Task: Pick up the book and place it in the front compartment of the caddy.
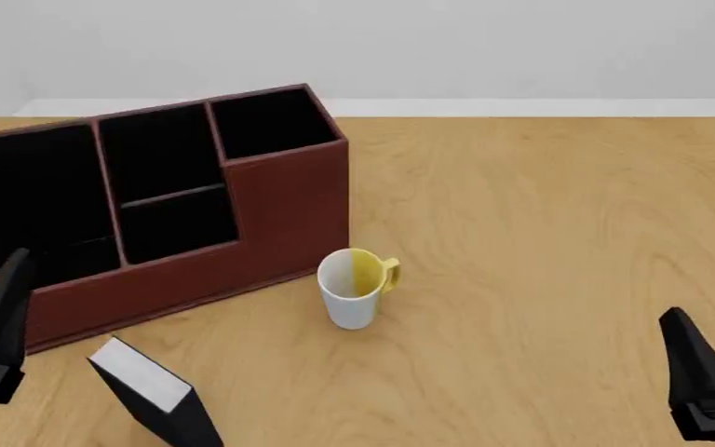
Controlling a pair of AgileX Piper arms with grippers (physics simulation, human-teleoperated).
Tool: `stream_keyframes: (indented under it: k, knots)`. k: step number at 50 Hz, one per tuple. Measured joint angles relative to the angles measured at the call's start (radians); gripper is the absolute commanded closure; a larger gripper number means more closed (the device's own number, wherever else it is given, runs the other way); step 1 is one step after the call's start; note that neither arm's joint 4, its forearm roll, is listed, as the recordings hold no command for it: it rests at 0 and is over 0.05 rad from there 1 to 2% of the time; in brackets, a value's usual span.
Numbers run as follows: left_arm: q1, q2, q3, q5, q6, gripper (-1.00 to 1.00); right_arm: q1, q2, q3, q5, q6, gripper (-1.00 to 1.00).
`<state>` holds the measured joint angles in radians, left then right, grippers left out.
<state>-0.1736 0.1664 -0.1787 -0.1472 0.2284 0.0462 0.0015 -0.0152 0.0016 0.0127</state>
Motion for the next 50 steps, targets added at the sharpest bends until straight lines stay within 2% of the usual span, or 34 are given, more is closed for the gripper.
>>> stream_keyframes:
  k: [11, 19, 27, 36, 43, 50]
  knots:
    - [-0.167, 0.187, -0.128, -0.048, 0.289, -1.0, 0.013, -0.001, -0.002, 0.0, 0.004, -1.0]
    - [-0.267, 0.276, -0.225, 0.012, 0.487, -1.0, 0.017, -0.001, -0.005, 0.001, 0.005, -1.0]
    - [-0.367, 0.295, -0.318, 0.185, 0.672, -1.0, 0.019, -0.001, -0.004, -0.001, 0.004, -1.0]
    - [-0.444, 0.287, -0.406, 0.43, 0.833, -1.0, 0.023, -0.001, -0.003, -0.002, 0.003, -1.0]
    - [-0.467, 0.282, -0.449, 0.604, 0.96, -1.0, 0.026, -0.001, -0.002, -0.002, 0.003, -1.0]
    - [-0.464, 0.292, -0.494, 0.734, 1.064, -1.0, 0.028, -0.001, -0.003, 0.0, 0.004, -1.0]
